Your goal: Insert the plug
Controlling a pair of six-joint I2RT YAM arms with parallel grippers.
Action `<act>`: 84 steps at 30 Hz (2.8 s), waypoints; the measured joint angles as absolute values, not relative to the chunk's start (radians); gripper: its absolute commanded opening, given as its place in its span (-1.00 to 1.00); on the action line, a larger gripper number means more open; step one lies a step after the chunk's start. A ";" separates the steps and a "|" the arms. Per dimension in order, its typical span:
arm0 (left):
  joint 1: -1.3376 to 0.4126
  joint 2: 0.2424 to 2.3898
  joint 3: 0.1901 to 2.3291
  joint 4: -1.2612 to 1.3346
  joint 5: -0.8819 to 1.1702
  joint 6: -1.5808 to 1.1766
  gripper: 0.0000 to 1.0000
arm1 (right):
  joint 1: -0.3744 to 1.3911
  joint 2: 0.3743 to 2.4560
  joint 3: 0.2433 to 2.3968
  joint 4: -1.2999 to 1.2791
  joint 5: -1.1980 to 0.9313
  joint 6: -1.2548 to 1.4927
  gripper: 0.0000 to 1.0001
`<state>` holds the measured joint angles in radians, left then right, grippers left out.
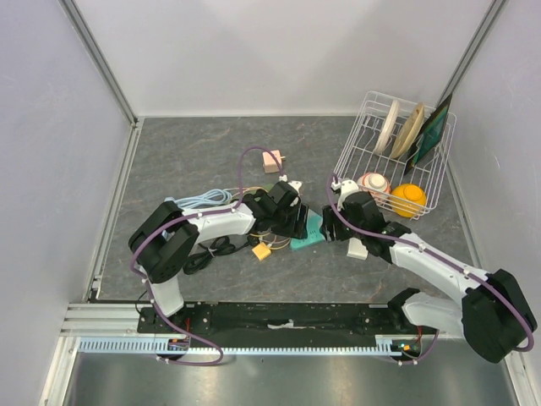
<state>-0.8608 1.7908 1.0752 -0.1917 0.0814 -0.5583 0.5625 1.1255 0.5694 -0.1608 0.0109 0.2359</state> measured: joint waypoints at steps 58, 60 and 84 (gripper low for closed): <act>-0.718 1.678 0.968 -0.231 0.108 -0.594 0.01 | 0.911 1.356 0.592 0.097 0.469 0.406 0.05; -0.717 1.674 0.962 -0.225 0.109 -0.594 0.01 | 0.912 1.354 0.596 0.084 0.468 0.408 0.23; -0.715 1.642 0.909 -0.172 0.115 -0.594 0.04 | 0.922 1.392 0.984 -0.538 0.378 0.491 0.89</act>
<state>-0.7151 1.6424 0.9089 -0.1722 0.1154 -0.5941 0.9218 1.3922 0.9836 -0.5385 0.3782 0.4911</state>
